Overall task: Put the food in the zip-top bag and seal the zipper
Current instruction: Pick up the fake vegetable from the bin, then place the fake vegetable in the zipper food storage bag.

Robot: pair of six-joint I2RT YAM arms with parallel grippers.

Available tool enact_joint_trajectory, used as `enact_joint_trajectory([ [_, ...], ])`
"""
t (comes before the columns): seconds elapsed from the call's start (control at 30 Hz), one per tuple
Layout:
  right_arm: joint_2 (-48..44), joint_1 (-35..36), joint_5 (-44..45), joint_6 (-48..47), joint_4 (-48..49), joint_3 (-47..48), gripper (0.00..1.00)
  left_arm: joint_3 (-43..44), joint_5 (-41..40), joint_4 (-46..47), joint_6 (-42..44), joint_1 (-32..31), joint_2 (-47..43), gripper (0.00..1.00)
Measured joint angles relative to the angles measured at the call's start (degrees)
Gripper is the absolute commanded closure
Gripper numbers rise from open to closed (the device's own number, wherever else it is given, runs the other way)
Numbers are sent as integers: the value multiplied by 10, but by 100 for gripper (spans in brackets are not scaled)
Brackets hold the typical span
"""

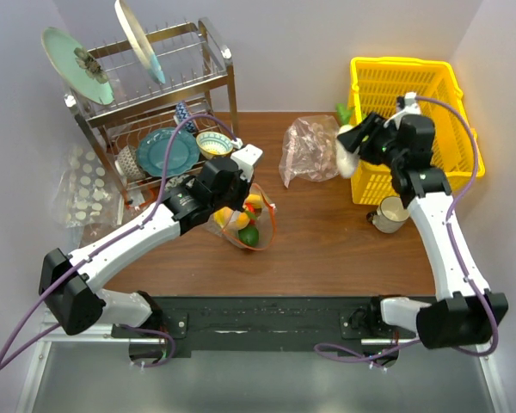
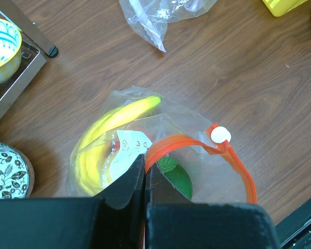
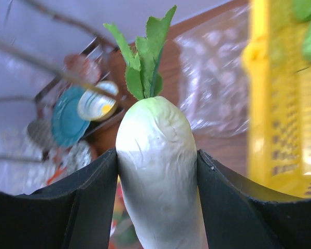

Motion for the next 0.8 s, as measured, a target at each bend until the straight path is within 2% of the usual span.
enact_joint_trajectory([
  [0.17, -61, 52, -44, -5, -1, -73, 46, 0, 0, 0, 0, 0, 0, 100],
  [0.5, -183, 112, -155, -3, -20, -198, 46, 0, -1, 0, 0, 0, -1, 100],
  [0.8, -249, 171, -221, 51, 21, -289, 48, 0, -1, 0, 0, 1, 0, 100],
])
